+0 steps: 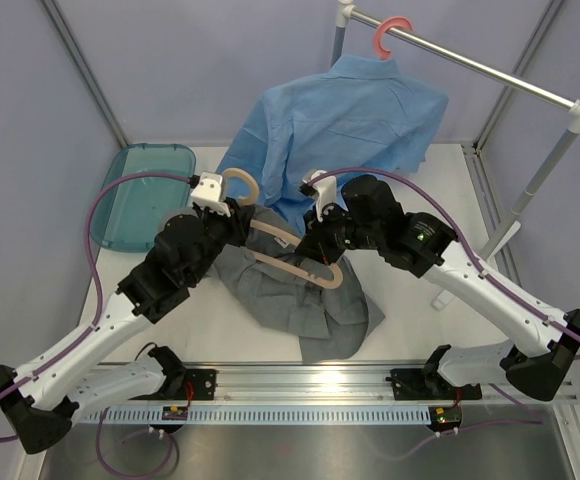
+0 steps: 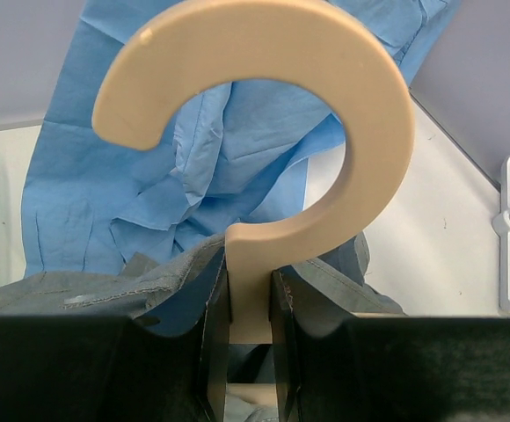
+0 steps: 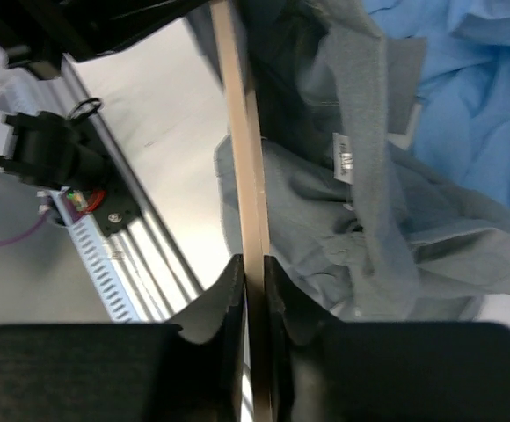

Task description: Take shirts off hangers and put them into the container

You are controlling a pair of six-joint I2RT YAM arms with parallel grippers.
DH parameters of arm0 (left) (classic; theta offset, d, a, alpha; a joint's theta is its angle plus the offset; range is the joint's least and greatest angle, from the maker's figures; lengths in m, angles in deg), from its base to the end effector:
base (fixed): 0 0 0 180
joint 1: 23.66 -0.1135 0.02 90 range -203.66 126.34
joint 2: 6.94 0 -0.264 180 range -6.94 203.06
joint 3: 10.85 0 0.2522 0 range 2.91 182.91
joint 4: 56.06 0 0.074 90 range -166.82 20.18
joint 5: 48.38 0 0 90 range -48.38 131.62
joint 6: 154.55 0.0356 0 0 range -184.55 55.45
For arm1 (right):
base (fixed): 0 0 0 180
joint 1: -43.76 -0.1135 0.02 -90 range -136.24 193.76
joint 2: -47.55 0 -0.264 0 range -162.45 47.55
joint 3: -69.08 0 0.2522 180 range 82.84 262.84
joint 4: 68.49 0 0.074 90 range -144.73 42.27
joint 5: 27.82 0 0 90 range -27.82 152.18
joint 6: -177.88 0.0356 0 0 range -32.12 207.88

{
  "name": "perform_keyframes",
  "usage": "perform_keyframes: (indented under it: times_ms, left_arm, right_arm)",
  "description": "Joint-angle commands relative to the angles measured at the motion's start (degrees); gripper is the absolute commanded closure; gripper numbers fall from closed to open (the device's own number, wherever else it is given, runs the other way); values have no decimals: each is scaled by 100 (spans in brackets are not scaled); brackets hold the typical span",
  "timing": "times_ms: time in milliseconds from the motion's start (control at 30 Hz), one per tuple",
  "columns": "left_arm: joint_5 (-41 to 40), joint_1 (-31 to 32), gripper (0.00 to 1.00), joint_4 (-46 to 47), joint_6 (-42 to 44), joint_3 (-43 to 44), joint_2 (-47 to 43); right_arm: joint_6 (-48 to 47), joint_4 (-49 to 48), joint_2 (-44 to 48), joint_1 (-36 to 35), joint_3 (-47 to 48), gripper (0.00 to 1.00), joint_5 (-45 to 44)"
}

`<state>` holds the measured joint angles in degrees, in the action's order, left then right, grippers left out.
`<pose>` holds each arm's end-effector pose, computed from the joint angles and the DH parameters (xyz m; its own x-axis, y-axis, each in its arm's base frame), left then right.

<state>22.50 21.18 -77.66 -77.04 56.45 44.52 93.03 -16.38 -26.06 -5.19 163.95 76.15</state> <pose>0.1537 -0.1364 0.3780 -0.1636 -0.1255 -0.9785 0.4095 0.8938 -0.1831 0.1733 0.2121 0.4026 -0.4133 -0.3420 -0.8439 -0.8342 0.5138 0.2004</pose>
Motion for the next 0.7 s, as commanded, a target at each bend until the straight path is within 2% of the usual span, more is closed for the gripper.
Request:
perform_keyframes:
  times_ms: [0,33,67,167,200,300,333,433,567,667]
  left_arm:
    - [118,-10,100,318,54,95,-145]
    - [118,-10,100,292,54,95,-163]
    - [118,-10,98,274,45,113,-172]
    - [136,-10,76,221,54,139,-241]
    - [162,-10,53,160,54,148,-259]
    - [136,-10,15,-138,-7,227,-356]
    - [127,-10,10,-244,-51,262,-391]
    - [180,-10,1,-569,-253,341,-610]
    - [31,-10,1,-956,-429,342,-936]
    - [-259,-10,6,-1246,-509,280,-1050]
  right_arm:
    - [-58,-284,30,-71,170,90,105]
    - [-49,-301,65,-71,152,98,88]
    - [-32,-284,92,-71,126,100,88]
    - [-23,-293,232,-71,12,100,61]
    - [-14,-284,267,-71,-24,100,9]
    - [4,-240,425,-71,-147,100,-79]
    - [4,-231,495,-71,-173,100,-123]
    - [21,-222,619,-71,-340,100,-237]
    - [83,-249,742,-71,-595,100,-369]
    - [127,-275,856,-71,-709,100,-405]
